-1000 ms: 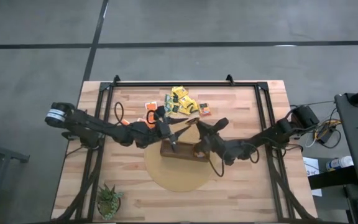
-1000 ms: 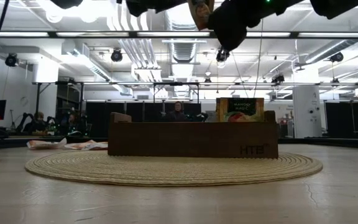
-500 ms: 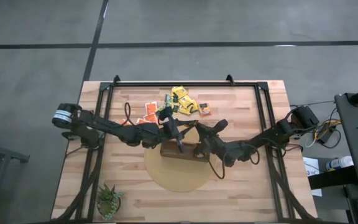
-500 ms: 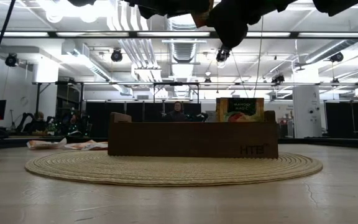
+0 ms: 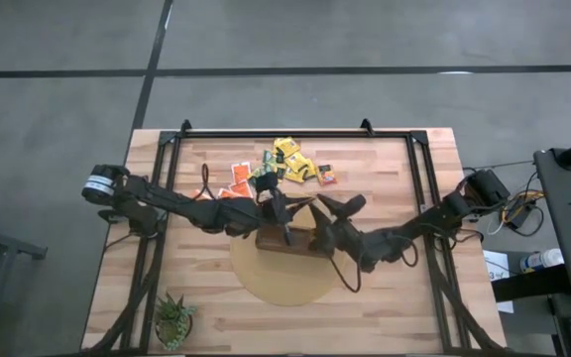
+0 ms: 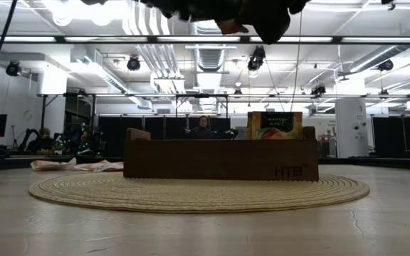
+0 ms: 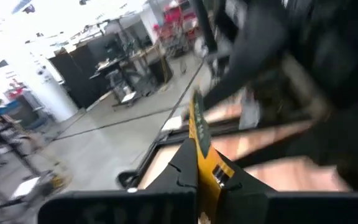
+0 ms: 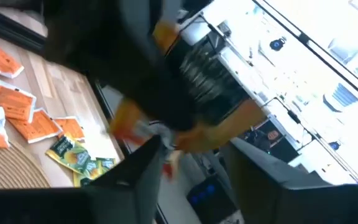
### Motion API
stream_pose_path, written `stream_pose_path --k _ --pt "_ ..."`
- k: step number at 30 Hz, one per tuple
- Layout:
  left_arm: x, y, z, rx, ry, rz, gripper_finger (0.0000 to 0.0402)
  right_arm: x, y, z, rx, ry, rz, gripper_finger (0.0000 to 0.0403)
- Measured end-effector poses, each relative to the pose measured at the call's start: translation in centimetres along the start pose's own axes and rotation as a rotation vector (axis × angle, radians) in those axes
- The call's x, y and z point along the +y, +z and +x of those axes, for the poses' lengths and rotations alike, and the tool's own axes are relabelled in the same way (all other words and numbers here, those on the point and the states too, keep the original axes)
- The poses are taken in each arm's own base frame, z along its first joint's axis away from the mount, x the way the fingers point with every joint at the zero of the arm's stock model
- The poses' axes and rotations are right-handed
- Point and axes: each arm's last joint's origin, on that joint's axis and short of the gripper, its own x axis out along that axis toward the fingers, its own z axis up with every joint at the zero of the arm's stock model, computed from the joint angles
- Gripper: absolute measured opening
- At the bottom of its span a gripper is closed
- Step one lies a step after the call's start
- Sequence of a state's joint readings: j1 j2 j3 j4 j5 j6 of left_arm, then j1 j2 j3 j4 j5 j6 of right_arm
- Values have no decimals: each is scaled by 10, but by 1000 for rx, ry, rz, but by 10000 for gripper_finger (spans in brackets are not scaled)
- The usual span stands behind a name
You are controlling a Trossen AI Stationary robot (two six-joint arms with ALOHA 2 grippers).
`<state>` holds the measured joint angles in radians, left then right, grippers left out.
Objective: Pick & Place Tea
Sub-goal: Put the orange and green tea bag into the wooden organizer
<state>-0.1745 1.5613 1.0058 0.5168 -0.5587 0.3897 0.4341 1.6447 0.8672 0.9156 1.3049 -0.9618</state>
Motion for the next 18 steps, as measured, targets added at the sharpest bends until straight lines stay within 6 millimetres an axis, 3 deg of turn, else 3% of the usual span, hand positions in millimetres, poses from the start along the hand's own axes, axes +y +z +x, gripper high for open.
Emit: stream_pose_path --k 8,14,18 --pt "-2 -15 -3 303 -53 270 0 3 2 -6 -1 22 -54 258" --pt "-4 -24 -3 400 29 407 0 9 10 -4 14 92 -57 263" --pt "-8 -23 -6 399 9 451 0 13 14 -1 24 349 -35 258"
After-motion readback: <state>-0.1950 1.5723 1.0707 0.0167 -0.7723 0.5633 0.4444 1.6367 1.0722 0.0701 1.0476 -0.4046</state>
